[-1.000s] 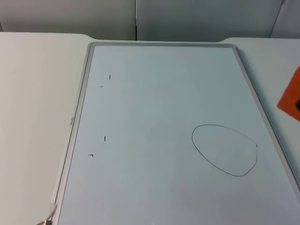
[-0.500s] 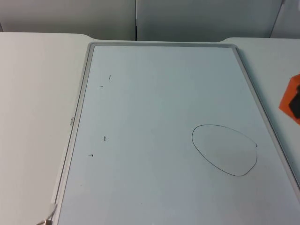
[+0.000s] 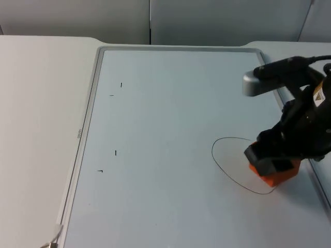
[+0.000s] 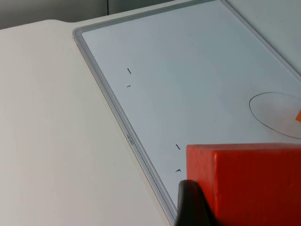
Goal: Pick up one cube with the left hand and another cube with the right hand. First place the cube in the right hand at the target position, then stack the cube in the left hand on top.
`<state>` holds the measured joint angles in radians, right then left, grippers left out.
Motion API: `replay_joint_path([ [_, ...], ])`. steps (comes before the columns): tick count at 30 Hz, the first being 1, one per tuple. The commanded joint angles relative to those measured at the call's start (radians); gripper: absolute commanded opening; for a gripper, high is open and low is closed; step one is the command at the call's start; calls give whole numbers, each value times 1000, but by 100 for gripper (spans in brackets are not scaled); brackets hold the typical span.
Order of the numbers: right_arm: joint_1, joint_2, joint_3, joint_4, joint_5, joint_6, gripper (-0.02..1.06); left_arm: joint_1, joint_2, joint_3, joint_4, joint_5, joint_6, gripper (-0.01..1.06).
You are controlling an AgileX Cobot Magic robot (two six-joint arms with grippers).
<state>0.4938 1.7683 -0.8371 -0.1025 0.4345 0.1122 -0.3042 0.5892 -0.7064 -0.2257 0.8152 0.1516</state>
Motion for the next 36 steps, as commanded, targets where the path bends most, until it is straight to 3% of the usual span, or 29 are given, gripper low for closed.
replay_joint_path([
  [1,3,41,-21,0,-30,10,0,-8,-7,4,-12,-10,-1,34],
  [7,3,94,-76,0,-32,10,0,-8,-7,4,-12,-10,-1,34],
  [29,6,144,-76,2,-57,10,1,-8,-7,41,-9,-23,-1,34],
  [31,6,144,-76,2,-55,10,10,-8,-7,46,-5,-26,-1,34],
  [34,6,142,-76,7,-57,10,40,-8,-7,46,-5,-29,-1,34],
  [35,6,142,-76,7,-57,10,40,-8,-7,46,-5,-29,-1,34],
  [36,6,140,-76,12,-58,10,54,-8,-7,46,-5,-31,-1,34],
])
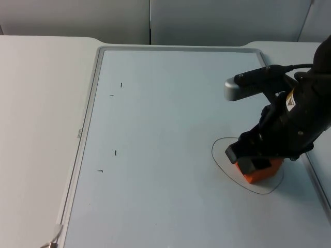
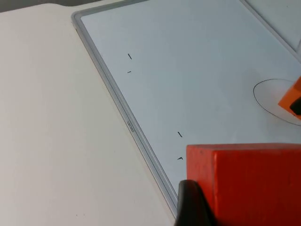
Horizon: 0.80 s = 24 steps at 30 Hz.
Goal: Pick up one cube with the left hand and another cube with the right hand. First place the cube in the right hand at the target position, then stack the cube in the left hand on top.
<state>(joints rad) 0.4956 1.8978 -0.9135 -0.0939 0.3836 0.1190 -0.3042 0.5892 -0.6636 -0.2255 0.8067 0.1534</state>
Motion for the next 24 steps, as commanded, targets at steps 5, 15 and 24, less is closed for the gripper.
replay_joint_path([
  [5,5,8,-26,23,2,4,105,-8,-7,3,-5,-25,-3,34],
  [15,14,-232,-116,21,110,-1,105,-8,-7,1,-5,-33,5,34],
  [24,151,-746,-200,12,111,-104,105,-8,30,-7,-206,-80,222,34],
])
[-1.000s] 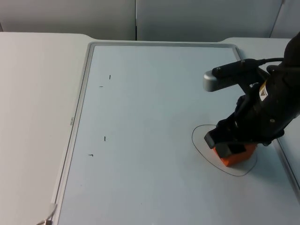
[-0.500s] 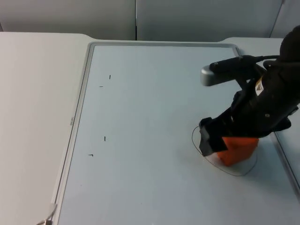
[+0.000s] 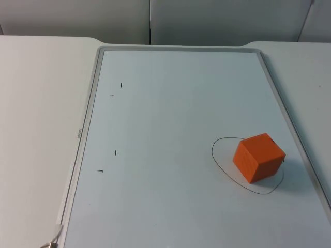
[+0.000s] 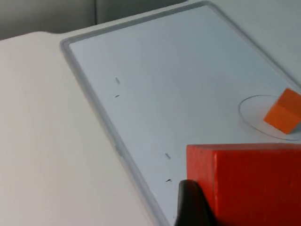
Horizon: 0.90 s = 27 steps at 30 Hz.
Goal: Pick up one cube with the left hand and another cube with the right hand. First place the cube in the right hand at the target position, then stack the cube in the left hand on top.
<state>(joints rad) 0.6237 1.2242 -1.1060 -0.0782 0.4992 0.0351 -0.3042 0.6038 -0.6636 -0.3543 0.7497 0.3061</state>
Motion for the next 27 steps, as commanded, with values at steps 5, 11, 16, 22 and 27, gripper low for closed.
replay_joint_path([
  [5,104,-379,-13,-6,30,-20,105,-8,186,-78,-353,-17,343,34],
  [11,106,-586,-13,-29,152,-16,105,-8,414,-176,-541,6,540,27],
  [16,106,-666,-13,-29,245,1,105,-52,561,-244,-638,-7,615,25],
  [22,106,-696,-13,-36,356,14,105,-228,765,-383,-613,-88,615,25],
  [27,106,-696,-13,-59,405,14,105,-352,950,-526,-513,-120,573,25],
])
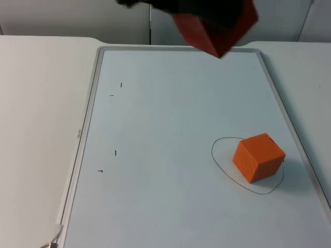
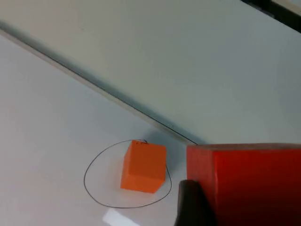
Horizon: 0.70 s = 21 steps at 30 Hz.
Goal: Pick up one cube with the left hand and another cube with the right hand. First place the cube in the right hand at the target position, then stack the cube in the left hand on top.
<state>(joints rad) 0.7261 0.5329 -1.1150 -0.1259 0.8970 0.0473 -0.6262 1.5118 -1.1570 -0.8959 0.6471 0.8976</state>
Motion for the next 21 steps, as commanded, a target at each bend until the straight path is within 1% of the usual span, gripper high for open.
replay_joint_path([
  [1,3,-4,-4,-12,15,2,105,-51,92,-71,59,-17,-47,25],
  [3,3,-4,-4,-22,33,2,105,-82,192,-142,134,-17,-110,25],
  [4,3,-4,-4,-22,33,2,105,-82,192,-142,134,-17,-110,25],
  [6,3,-6,-4,-38,54,2,105,-121,298,-235,221,-14,-185,25],
  [9,3,-9,-4,-53,69,2,105,-158,391,-314,304,-11,-237,25],
  [10,3,-9,-4,-53,69,2,105,-158,391,-314,304,-11,-237,25],
  [11,3,-9,-4,-57,77,2,105,-170,426,-347,347,-6,-261,25],
  [12,3,-9,-4,-59,88,2,105,-179,468,-388,394,1,-311,25],
  [14,3,-9,-2,-59,98,2,105,-182,522,-446,423,24,-339,25],
  [15,3,-9,-2,-59,98,2,105,-182,522,-446,423,24,-339,25],
  [19,3,-9,-2,-63,114,2,105,-184,602,-537,430,59,-346,25],
  [21,3,-9,-2,-65,114,2,105,-190,615,-554,435,65,-354,25],
])
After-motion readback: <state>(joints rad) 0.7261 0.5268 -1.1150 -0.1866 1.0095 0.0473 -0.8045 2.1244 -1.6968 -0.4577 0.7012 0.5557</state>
